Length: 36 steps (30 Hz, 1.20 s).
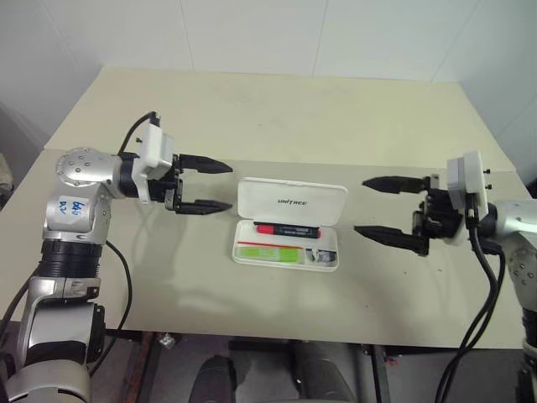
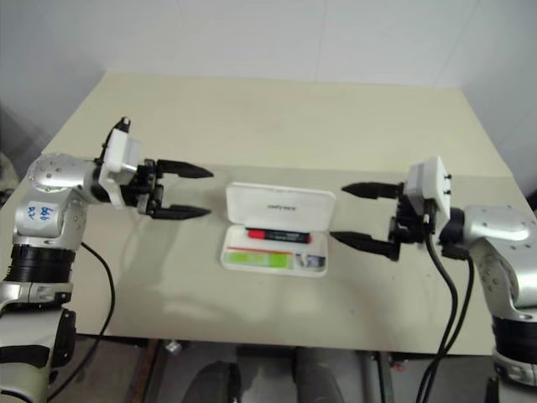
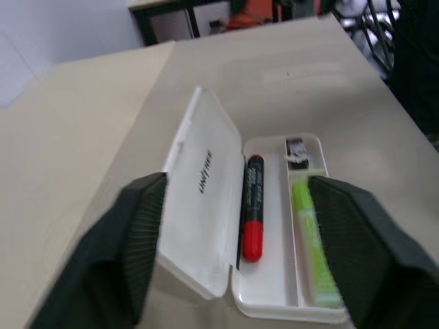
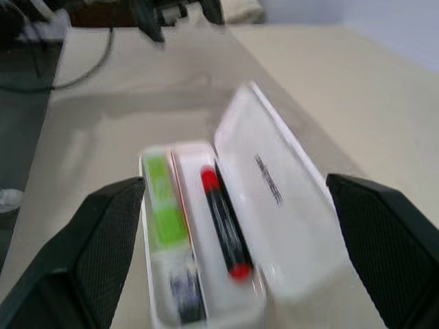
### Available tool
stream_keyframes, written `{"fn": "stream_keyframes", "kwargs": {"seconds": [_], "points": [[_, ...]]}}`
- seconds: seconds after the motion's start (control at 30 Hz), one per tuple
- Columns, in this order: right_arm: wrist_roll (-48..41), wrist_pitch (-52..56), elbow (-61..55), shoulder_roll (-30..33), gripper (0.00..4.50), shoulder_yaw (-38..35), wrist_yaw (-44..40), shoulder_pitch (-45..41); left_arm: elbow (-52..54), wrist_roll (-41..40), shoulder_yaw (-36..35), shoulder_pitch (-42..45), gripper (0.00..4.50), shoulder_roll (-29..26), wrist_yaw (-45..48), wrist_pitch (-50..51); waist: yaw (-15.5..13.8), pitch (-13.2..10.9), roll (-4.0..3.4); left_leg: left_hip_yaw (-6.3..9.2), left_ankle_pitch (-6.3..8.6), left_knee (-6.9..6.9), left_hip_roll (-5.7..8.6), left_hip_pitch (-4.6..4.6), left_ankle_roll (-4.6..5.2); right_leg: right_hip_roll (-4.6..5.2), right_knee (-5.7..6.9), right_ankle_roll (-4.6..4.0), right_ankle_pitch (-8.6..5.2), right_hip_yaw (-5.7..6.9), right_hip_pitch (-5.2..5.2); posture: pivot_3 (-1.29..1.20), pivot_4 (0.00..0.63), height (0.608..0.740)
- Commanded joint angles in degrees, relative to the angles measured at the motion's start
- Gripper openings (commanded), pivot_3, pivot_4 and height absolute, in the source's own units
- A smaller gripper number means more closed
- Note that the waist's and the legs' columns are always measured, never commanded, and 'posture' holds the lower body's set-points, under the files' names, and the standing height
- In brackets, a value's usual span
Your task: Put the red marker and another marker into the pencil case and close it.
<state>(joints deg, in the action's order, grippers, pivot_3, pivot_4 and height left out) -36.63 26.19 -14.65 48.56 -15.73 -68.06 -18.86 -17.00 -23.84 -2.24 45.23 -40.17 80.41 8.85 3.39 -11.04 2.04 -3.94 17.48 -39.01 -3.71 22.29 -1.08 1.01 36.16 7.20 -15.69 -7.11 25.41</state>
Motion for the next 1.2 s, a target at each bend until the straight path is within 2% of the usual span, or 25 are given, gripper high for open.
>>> {"fn": "stream_keyframes", "kwargs": {"seconds": [0.03,0.2,0.23,0.53,0.67,0.77,0.97,1.2], "points": [[-0.6,-1.8,-2.8,0.7,4.5,-2.7,1.6,0.1,-2.1,-1.3,-1.7,2.1,1.98,0.0,0.7,-0.2,0.0,0.0,0.0,0.01,0.0,0.0,0.0,-0.01,0.0,-0.02,0.02,-0.02,0.01,0.0,0.0,0.0,0.15,0.74],[-0.1,-2.9,-3.2,0.5,4.5,-2.8,3.4,0.5,-6.8,0.6,-0.3,4.5,0.24,0.1,1.8,-1.0,-0.2,0.0,0.0,0.05,0.0,0.0,-0.01,-0.02,0.0,-0.06,0.04,-0.04,0.01,-0.01,0.0,0.0,0.15,0.74],[-0.1,-2.9,-3.2,0.5,4.5,-2.7,3.7,0.4,-8.5,1.2,0.0,5.5,0.03,0.7,1.4,-1.6,-0.2,0.0,0.0,0.05,0.0,0.0,-0.01,-0.01,0.0,-0.06,0.03,-0.04,0.01,-0.01,0.0,0.0,0.15,0.74],[0.5,-3.9,-2.4,0.5,4.5,-1.2,4.5,-0.6,-28.0,11.7,2.4,16.2,0.03,7.8,-10.0,-13.3,-0.5,0.0,0.0,0.05,0.0,-0.01,0.0,0.06,0.0,-0.06,-0.1,0.02,0.04,0.0,0.0,0.0,0.15,0.74],[-1.0,-1.5,-4.8,0.1,4.5,-1.1,6.5,-0.4,-31.6,18.0,7.8,16.2,0.03,9.4,-9.4,-16.2,-0.4,0.0,0.0,0.03,0.01,0.05,0.0,0.08,0.0,-0.07,-0.18,0.02,0.05,-0.06,0.01,0.0,0.15,0.74],[-1.6,-0.9,-5.4,0.3,4.5,-1.6,7.1,-0.3,-33.6,18.8,8.3,16.2,0.03,10.0,-8.4,-17.3,-0.3,0.0,0.0,0.05,0.01,0.07,-0.01,0.09,0.0,-0.11,-0.18,0.02,0.04,-0.07,0.04,0.0,0.15,0.74],[-2.5,0.0,-6.2,0.3,4.5,-1.9,8.4,-0.3,-31.1,15.9,7.9,14.5,0.03,11.4,-0.5,-17.6,-0.4,0.0,0.0,0.04,0.01,0.04,-0.01,0.08,0.0,-0.11,-0.16,0.02,0.05,-0.11,0.03,0.0,0.15,0.74],[-2.6,-0.3,-6.4,0.1,4.5,-1.6,8.9,0.3,-20.0,11.6,8.5,10.5,0.03,10.9,7.0,-10.8,-0.4,0.0,0.0,0.04,0.01,0.05,-0.01,0.09,0.0,-0.12,-0.16,0.02,0.05,-0.12,0.03,0.0,0.15,0.74]]}}
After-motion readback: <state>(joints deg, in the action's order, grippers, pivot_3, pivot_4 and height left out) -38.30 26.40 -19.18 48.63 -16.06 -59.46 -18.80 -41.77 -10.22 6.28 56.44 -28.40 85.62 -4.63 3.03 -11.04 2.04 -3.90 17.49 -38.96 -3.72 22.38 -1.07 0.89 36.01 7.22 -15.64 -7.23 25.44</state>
